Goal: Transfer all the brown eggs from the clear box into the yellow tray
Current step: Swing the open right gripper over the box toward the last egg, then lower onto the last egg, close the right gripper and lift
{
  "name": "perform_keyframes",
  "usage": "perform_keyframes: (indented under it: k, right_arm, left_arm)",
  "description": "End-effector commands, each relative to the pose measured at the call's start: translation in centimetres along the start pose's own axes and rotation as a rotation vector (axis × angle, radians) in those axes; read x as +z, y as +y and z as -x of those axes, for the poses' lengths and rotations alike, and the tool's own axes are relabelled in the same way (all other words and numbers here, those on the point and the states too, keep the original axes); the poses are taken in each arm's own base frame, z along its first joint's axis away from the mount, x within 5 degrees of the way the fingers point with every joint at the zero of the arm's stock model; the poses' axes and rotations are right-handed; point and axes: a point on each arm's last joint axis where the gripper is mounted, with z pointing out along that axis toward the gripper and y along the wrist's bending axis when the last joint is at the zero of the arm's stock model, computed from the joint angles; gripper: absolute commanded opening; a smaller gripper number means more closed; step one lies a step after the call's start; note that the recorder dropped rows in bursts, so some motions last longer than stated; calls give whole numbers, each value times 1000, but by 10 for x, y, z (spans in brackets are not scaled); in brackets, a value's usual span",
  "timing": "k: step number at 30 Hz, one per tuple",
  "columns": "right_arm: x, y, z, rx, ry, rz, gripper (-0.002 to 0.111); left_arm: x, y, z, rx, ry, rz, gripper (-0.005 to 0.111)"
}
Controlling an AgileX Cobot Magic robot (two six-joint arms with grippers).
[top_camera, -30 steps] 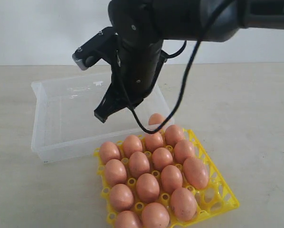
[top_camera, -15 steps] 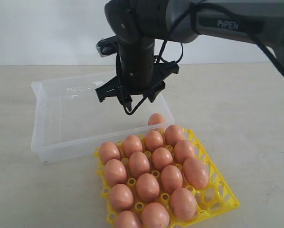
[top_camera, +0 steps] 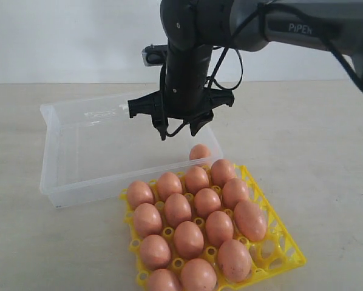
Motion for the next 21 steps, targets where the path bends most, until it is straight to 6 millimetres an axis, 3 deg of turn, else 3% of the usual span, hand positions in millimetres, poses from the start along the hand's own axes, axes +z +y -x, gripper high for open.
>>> perform_keyframes:
  k: [1, 5, 17, 21]
  right_arm:
    - [17, -3, -1, 13, 36, -20, 50]
    - [28, -5, -1, 9, 43, -49, 50]
    - [28, -15, 2, 19, 3, -153, 50]
    - [37, -15, 0, 17, 24, -163, 50]
  left_arm:
    - [1, 0, -1, 8, 1, 0, 4]
    - [1, 0, -1, 8, 1, 0, 4]
    - [1, 0, -1, 8, 1, 0, 4]
    - [1, 0, -1, 8, 1, 0, 4]
